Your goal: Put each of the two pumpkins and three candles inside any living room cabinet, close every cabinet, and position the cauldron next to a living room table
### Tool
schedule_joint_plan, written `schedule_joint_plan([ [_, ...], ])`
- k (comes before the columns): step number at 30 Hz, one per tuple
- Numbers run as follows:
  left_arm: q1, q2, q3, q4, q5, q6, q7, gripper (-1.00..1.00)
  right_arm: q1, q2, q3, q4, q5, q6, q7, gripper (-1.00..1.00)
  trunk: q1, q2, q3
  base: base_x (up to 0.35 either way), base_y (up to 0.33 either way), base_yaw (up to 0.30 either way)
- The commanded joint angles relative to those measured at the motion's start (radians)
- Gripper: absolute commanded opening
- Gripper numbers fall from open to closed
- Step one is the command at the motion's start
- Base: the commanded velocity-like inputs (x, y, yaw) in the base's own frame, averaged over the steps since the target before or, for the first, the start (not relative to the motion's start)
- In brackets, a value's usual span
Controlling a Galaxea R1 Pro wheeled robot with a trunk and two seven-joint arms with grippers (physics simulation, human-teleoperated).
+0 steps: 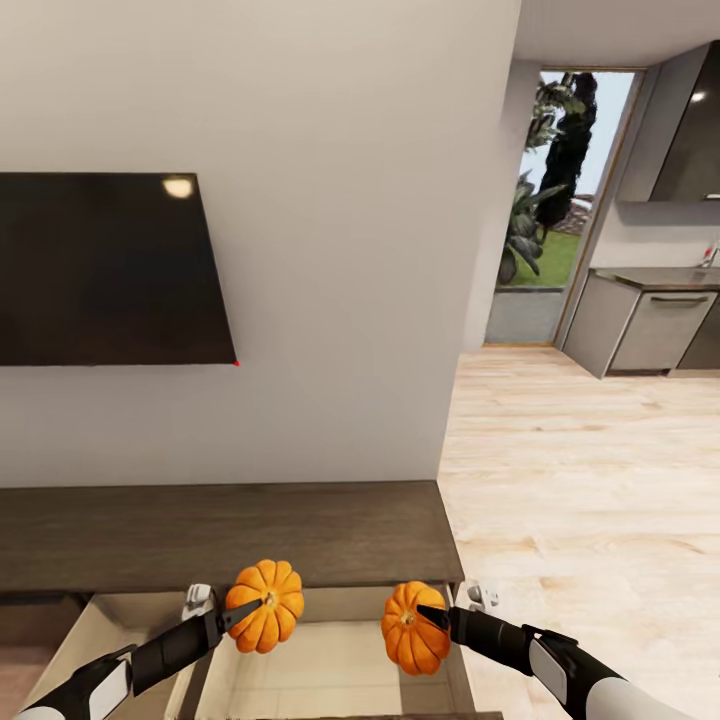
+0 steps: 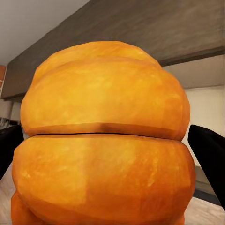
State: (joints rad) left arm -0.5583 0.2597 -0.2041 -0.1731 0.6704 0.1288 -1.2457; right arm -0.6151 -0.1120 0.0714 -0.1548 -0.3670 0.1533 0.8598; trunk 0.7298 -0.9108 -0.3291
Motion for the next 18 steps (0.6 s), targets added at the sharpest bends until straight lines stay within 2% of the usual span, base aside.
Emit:
schedule_joint_plan([
  [1,0.000,0.000,0.001,0.000,0.000,-0.001,-0.001,-1.00,0.000,0.000,-0.001,0.000,-0.001,0.000,0.000,-1.00,0.004,-0.007,-0.003,-0.038,0.000,0.000],
  [18,0.000,-0.007,-0.001,0.000,-0.001,-0.001,0.000,-1.00,0.000,-0.001,-0.001,0.000,0.000,-0.003,-0.009,-1.00,0.069,-0.126,-0.056,-0.003,0.000,0.000],
])
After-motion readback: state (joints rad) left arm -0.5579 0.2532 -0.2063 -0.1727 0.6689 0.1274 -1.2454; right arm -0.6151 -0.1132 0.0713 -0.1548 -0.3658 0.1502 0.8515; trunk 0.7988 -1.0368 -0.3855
